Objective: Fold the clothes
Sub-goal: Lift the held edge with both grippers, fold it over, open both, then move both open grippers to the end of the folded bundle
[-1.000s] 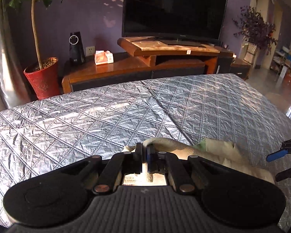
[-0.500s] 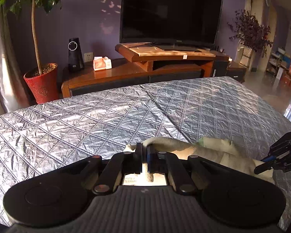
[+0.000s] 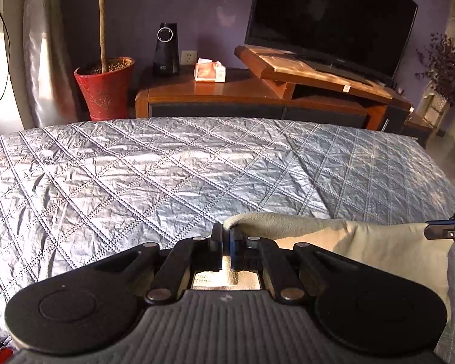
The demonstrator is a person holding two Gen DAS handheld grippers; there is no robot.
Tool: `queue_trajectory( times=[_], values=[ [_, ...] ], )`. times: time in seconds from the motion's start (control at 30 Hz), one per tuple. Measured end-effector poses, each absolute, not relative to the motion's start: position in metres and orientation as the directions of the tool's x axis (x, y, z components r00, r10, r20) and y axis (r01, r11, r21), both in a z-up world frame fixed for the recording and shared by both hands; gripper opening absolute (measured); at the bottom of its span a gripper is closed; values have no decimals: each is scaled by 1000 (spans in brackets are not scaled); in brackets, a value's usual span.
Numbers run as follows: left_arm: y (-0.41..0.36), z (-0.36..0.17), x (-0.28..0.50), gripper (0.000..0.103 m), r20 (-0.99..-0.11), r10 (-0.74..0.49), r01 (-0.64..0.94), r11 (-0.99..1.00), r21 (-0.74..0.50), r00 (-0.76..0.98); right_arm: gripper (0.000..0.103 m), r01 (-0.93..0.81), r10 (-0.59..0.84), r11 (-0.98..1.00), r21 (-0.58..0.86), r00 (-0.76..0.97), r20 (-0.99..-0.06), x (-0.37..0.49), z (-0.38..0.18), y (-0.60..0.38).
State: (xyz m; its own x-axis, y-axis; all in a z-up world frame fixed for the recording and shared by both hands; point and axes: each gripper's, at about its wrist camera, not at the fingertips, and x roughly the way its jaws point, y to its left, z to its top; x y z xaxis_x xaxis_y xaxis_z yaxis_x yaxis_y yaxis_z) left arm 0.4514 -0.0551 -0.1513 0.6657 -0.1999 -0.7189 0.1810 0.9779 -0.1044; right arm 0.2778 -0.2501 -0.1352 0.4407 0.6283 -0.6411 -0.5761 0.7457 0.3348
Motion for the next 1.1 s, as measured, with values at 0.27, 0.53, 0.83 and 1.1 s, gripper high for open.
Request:
queue_trajectory(
  times=[0.27,0.53,0.83,1.1],
  values=[
    [-50,-160,460,40,-729,-41,87,996,25,683,28,-466,376,881,86,576,-726,284,-150,-250],
    [-74,-128,425,44,-638,-174,181,982,-55,750,50,-506,408,861,43,638,-654,267,-133,-213],
    [-54,-180,445,35,-772,-149,124,988,-92,618,49,-528,438,843,99,568,-697,259,-168,-195],
    [-25,-155,435,33,-729,-61,-26,994,-107,682,54,-439,331,899,5,669,-666,241,-153,-209]
  ],
)
